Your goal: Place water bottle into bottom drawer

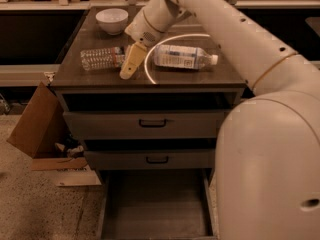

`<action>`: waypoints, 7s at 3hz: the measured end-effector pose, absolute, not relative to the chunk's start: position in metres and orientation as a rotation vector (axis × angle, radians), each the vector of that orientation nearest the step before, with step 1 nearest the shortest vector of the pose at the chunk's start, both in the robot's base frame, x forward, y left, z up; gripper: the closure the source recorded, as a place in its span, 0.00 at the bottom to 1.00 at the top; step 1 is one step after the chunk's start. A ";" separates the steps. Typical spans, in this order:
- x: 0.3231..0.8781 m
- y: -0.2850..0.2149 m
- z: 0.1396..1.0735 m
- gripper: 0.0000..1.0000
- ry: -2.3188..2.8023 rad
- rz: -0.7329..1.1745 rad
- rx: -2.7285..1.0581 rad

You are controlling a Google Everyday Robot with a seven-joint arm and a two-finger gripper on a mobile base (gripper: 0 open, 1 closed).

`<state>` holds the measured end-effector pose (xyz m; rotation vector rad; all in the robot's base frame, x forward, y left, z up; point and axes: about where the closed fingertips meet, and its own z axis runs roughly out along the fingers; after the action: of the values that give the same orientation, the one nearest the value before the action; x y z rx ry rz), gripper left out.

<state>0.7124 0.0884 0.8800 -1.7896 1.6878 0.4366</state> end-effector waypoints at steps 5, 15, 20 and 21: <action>0.719 0.130 0.848 0.64 1.709 0.481 -1.910; 0.427 0.012 0.627 1.00 2.198 0.713 -1.415; 0.458 0.008 0.322 0.81 2.239 0.865 -1.275; 0.471 0.016 0.266 0.50 2.257 0.908 -1.266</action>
Offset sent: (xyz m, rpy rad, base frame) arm 0.0191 0.0482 -0.0227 -0.0695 0.0622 0.0885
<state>0.4714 0.0162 0.2661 -1.2656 2.2572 0.9080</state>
